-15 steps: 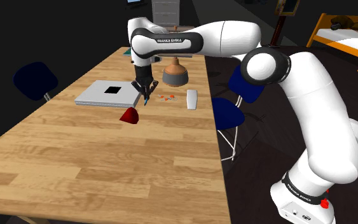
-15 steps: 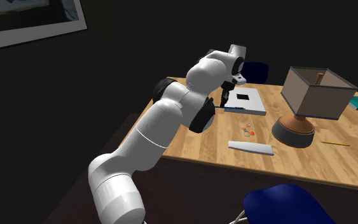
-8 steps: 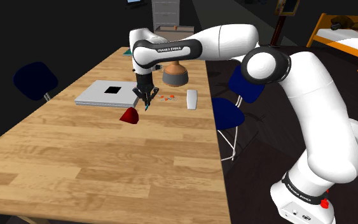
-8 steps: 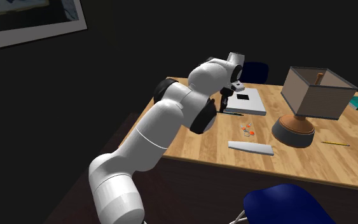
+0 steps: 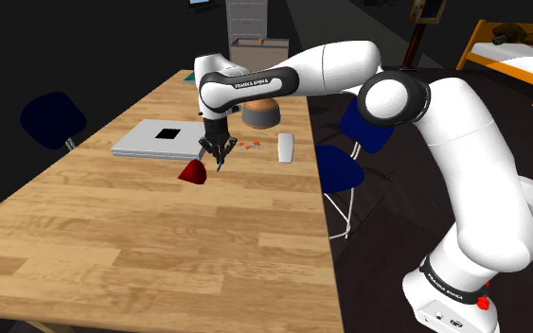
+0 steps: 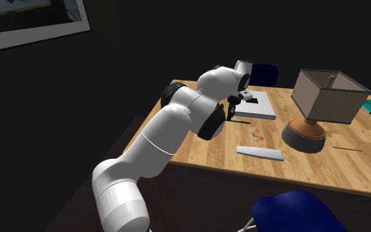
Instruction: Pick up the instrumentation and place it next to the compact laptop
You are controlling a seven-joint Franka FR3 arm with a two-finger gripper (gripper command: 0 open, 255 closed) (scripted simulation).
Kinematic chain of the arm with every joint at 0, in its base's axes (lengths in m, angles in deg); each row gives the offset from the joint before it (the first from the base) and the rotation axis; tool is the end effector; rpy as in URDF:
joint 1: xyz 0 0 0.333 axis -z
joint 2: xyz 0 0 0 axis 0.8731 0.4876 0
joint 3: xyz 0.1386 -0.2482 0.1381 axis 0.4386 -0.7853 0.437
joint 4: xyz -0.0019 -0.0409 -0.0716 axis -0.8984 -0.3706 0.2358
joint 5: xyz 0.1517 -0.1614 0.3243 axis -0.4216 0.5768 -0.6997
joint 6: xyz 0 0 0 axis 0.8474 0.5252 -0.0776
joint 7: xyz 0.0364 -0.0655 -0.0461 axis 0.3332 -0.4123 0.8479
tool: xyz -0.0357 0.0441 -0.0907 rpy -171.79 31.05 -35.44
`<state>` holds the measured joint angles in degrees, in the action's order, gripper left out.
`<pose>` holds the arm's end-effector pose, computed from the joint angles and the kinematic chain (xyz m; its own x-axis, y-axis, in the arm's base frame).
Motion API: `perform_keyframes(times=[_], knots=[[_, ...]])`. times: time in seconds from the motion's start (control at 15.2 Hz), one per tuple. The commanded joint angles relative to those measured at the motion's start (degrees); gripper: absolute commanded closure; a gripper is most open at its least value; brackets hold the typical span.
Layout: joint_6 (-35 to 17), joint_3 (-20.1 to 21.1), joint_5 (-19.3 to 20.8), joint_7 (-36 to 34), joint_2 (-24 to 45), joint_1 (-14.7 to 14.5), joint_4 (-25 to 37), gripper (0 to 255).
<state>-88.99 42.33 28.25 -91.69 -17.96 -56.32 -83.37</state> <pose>0.7301 0.1632 0.3574 0.6339 -0.7676 -0.0943 -0.7693 -0.6384 0.0253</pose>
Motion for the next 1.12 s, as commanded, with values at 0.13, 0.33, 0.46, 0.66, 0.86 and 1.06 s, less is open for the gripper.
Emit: perform_keyframes(times=[0.13,0.33,0.46,0.66,0.86,1.06], knots=[[-0.07,0.0,0.01,-0.01,0.0,0.01,-0.06,255],[-0.06,0.0,0.0,-0.01,0.0,0.01,-0.05,0],[-0.06,0.0,0.0,-0.01,0.0,0.01,-0.06,0],[1.79,0.06,-0.12,0.18,-0.11,-0.25,1.77,0],[7.51,0.05,-0.25,0.76,0.33,-1.37,8.21,0],[7.51,0.05,-0.25,0.76,0.32,-1.37,8.2,0]])
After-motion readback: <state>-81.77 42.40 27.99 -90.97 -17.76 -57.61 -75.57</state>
